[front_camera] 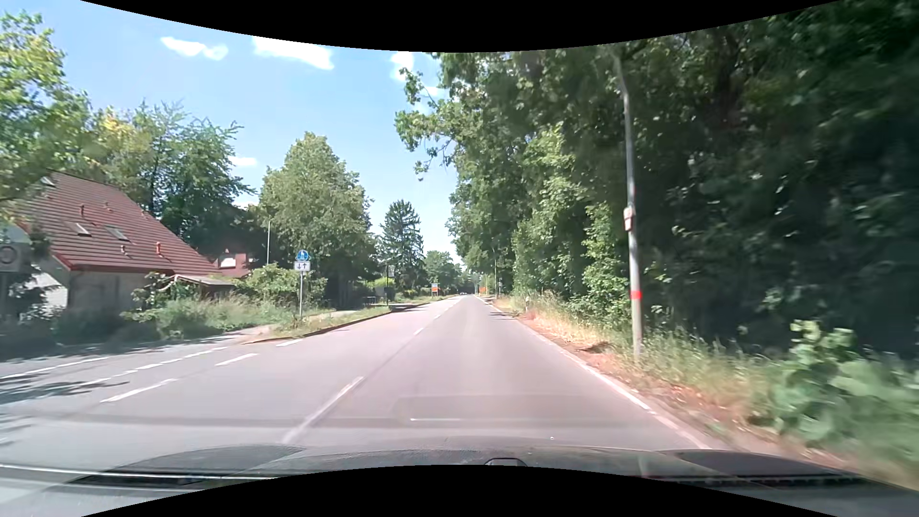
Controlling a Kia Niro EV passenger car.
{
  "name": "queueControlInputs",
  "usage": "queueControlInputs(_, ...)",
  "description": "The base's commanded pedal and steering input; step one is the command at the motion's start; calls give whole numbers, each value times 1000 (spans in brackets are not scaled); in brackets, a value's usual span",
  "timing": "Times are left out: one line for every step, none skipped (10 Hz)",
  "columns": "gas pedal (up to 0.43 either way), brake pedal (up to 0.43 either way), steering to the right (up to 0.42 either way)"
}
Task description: Follow the waypoints while adhering to traffic rules and regulations
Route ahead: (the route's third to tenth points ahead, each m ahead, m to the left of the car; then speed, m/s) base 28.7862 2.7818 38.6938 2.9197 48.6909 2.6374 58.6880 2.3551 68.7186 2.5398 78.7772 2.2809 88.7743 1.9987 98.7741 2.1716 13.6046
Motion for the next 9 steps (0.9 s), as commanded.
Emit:
queueControlInputs(177,0,-1)
queueControlInputs(177,0,-1)
queueControlInputs(177,0,-1)
queueControlInputs(177,0,-1)
queueControlInputs(177,0,-1)
queueControlInputs(177,0,-1)
queueControlInputs(177,0,-1)
queueControlInputs(177,0,-2)
queueControlInputs(177,0,-1)
